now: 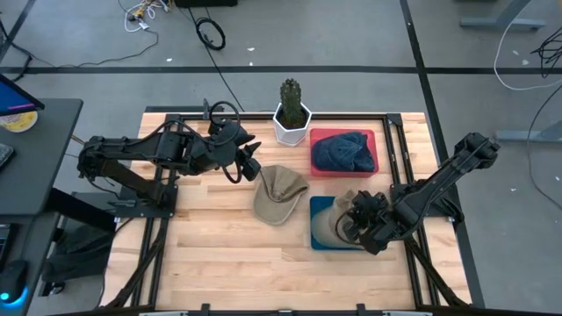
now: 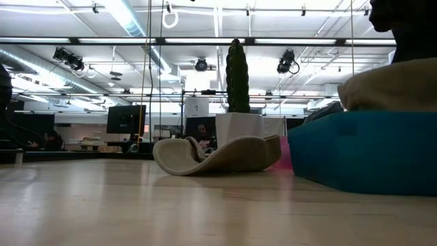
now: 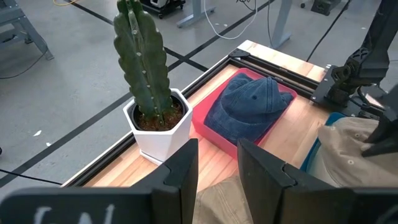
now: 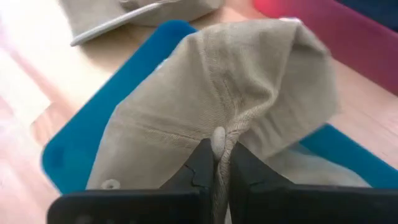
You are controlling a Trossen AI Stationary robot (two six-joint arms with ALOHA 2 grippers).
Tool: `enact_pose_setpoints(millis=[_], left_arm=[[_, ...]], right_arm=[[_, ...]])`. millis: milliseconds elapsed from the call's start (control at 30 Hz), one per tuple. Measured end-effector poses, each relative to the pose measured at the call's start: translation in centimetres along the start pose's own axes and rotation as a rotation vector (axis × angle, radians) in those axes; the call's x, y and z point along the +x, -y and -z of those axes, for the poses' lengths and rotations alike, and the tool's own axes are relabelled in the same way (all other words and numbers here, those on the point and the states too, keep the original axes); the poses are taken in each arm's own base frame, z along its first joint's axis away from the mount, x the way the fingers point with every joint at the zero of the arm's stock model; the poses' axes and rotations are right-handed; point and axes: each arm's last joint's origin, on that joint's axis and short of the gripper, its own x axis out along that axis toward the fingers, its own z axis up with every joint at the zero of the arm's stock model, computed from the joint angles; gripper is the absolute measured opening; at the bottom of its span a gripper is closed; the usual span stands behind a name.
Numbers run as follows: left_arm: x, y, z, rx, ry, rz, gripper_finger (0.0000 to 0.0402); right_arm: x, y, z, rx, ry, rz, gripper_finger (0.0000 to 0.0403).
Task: Pick & Place hat
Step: Put the left brown cap into the blue bin
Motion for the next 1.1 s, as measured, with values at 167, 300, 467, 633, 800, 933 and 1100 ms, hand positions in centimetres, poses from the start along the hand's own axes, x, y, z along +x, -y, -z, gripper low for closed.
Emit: enact_pose_setpoints(millis=[167, 300, 467, 633, 800, 933, 1100], left_arm=[[0.0, 0.0, -0.1, -0.005, 0.005, 0.002, 0.0117], [0.0, 0.0, -0.1, -0.008, 0.008, 0.004, 0.0117], [0.0, 0.1, -0.1, -0.011, 0.011, 0.005, 0.0117], [0.0, 0.1, -0.1, -0.01, 0.011, 0.005, 0.0117], [0.0, 0.1, -0.1, -0.009, 0.01, 0.005, 0.0117], [0.0, 0.1, -0.1, -0.01, 0.011, 0.005, 0.0117], [0.0, 0.1, -0.1, -0.009, 0.01, 0.005, 0.0117]], right_arm=[[0.7, -0.5, 0.5, -0.009, -0.03, 0.015, 0.0014], [1.0, -0.5, 1.2, 0.054, -0.07, 0.048, 0.0014], [1.2, -0.5, 1.6, 0.156, -0.103, 0.074, 0.0014], [1.6, 0.0, 2.0, 0.162, -0.113, 0.118, 0.0014], [2.6, 0.9, 2.8, 0.149, -0.14, 0.145, 0.0014], [3.2, 1.6, 3.3, 0.135, -0.168, 0.162, 0.0025], [3.3, 1.8, 3.5, 0.135, -0.199, 0.171, 0.0025]])
